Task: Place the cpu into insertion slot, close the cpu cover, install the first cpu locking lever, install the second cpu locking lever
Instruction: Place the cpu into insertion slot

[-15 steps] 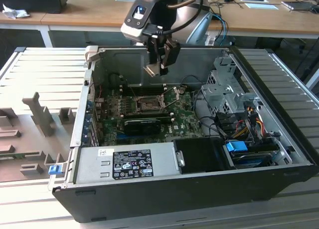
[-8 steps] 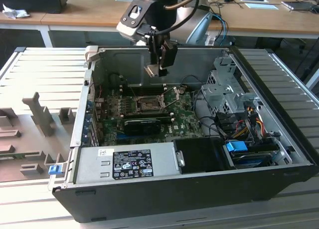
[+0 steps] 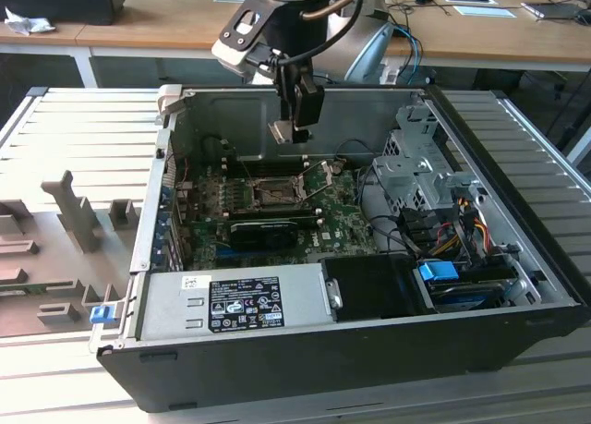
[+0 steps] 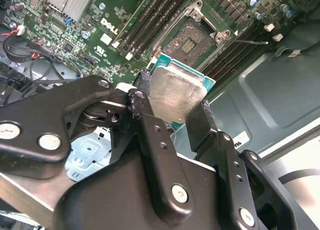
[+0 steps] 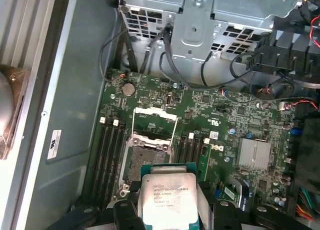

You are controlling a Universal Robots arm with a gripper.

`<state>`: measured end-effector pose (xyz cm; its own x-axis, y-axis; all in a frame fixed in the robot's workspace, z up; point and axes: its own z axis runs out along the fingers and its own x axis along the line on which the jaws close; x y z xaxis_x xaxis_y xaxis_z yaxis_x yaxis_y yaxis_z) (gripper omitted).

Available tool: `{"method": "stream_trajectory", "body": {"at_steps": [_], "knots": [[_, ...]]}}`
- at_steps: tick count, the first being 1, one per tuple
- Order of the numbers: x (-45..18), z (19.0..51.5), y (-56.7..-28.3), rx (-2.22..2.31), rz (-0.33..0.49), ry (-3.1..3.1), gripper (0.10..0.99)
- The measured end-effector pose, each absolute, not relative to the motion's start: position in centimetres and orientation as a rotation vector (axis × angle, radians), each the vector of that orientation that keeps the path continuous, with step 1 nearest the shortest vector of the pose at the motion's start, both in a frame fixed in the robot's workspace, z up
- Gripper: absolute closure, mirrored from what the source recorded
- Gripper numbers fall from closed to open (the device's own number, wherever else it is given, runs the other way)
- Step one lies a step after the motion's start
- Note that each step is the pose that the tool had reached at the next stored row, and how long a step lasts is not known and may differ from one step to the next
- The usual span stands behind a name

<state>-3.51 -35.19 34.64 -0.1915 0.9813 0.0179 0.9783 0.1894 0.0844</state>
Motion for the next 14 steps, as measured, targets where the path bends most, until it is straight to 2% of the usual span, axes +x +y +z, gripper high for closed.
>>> {"method": "stream_trajectory", "body": {"at_steps": [14], "knots": [[-3.5, 33.3, -35.2, 1.974, 0.117, 2.391, 0.557]]}}
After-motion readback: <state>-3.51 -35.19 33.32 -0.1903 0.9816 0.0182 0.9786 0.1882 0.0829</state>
